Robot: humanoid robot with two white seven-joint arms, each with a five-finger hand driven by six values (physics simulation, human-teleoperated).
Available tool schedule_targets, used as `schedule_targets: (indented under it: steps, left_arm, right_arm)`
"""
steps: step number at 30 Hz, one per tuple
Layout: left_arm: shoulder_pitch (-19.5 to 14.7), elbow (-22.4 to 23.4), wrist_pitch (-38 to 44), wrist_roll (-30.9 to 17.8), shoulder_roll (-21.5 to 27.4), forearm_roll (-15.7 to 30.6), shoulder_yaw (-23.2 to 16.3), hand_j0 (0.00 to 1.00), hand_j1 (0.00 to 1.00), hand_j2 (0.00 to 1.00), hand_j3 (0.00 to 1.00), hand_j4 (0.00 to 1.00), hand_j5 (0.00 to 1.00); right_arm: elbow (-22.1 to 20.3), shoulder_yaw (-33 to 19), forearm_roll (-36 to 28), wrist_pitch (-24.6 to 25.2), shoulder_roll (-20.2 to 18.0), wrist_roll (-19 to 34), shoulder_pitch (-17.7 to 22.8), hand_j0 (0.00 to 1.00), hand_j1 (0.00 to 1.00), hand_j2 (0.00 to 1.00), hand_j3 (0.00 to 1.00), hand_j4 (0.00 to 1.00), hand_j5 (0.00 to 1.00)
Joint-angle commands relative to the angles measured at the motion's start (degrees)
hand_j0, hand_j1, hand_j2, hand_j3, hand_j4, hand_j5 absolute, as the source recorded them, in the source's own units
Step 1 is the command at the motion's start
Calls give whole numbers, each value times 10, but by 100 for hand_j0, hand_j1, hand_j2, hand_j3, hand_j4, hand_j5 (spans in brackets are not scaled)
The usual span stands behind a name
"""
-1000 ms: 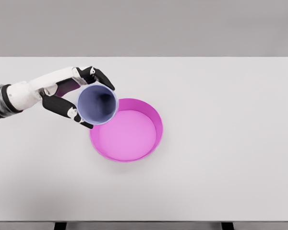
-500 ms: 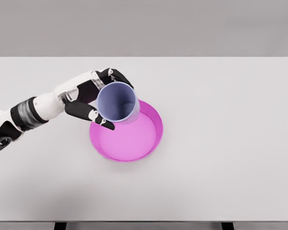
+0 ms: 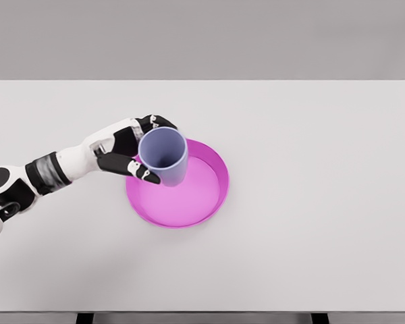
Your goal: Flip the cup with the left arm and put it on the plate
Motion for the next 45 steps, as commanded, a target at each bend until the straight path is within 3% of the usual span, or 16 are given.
schedule_targets:
  steps: [1,14,31,34,37,45]
  left_arm:
    - [0,14,5,0,-3,2,1,48,48,48,48,48,48]
    - [6,30,5,0,-52,-35,2,48,48,48,48,48,48]
    - [6,76,4,0,-68,-48,-3,48,48,48,48,48,48]
    - [6,76,4,-1,-68,-48,-2,55,55,55,55,55,55]
    - [7,74,3,-1,-68,-63,0,83,83,83,83,83,83]
    - [8,71,3,-2,-68,-66,1,92,92,92,92,92,92]
  right_arm:
    - [0,0,0,0,0,1,0,100,100,100,100,100,100]
    - [0,0,0,0,0,1,0,100,100,100,100,100,100]
    - [0,1,0,0,0,0,0,100,100,100,100,100,100]
    - [0,0,0,0,0,1,0,100,100,100,100,100,100]
    - [0,0,0,0,0,0,0,100,100,100,100,100,100]
    - [0,0,0,0,0,1,0,100,100,100,100,100,100]
